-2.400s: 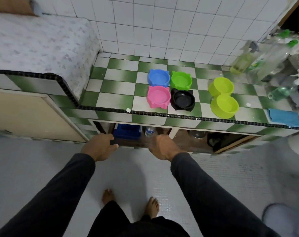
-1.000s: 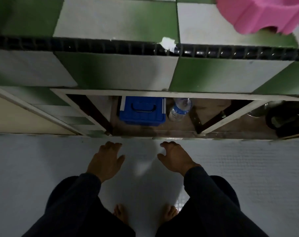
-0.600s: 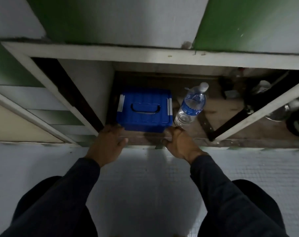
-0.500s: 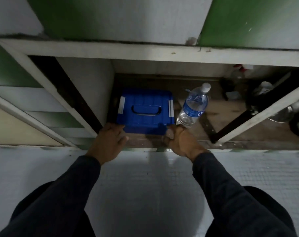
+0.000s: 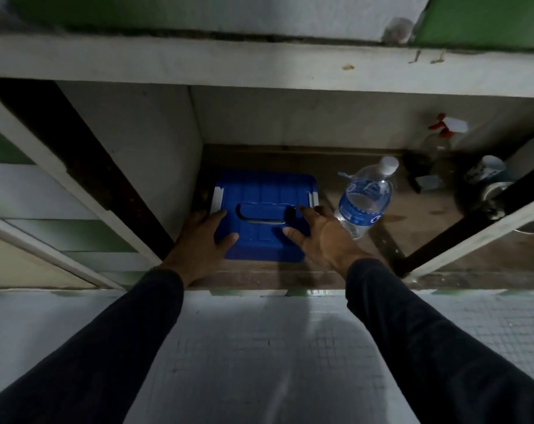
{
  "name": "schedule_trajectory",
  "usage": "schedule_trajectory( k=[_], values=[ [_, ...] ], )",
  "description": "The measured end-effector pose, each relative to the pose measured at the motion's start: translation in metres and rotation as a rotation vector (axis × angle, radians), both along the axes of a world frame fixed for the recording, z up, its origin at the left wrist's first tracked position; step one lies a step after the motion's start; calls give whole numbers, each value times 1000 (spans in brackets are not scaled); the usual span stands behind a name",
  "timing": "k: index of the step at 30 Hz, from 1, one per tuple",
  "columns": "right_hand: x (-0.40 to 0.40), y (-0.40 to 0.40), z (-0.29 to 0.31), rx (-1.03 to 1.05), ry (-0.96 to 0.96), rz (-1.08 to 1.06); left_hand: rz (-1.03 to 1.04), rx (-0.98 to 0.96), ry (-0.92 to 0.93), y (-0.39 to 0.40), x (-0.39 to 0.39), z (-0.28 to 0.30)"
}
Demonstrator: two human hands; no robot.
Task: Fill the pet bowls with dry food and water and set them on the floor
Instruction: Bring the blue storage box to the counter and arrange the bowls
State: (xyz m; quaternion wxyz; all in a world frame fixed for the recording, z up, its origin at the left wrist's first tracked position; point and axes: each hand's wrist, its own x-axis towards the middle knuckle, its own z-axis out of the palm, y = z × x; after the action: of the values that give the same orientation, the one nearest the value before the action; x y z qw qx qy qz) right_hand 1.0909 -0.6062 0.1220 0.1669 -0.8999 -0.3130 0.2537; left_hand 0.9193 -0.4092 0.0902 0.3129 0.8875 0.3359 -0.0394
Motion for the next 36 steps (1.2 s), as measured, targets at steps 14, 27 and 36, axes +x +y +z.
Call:
schedule_trajectory(
  k=[14,27,36],
  values=[
    [40,35,-61,21,37,-185,56,-37,-70,38,46,-55],
    [44,38,-70,77,-24,-154,96,-40,-119,56,62,-70],
    [52,43,-69,75,23,-144,114,-24,-78,51,65,-73]
  ],
)
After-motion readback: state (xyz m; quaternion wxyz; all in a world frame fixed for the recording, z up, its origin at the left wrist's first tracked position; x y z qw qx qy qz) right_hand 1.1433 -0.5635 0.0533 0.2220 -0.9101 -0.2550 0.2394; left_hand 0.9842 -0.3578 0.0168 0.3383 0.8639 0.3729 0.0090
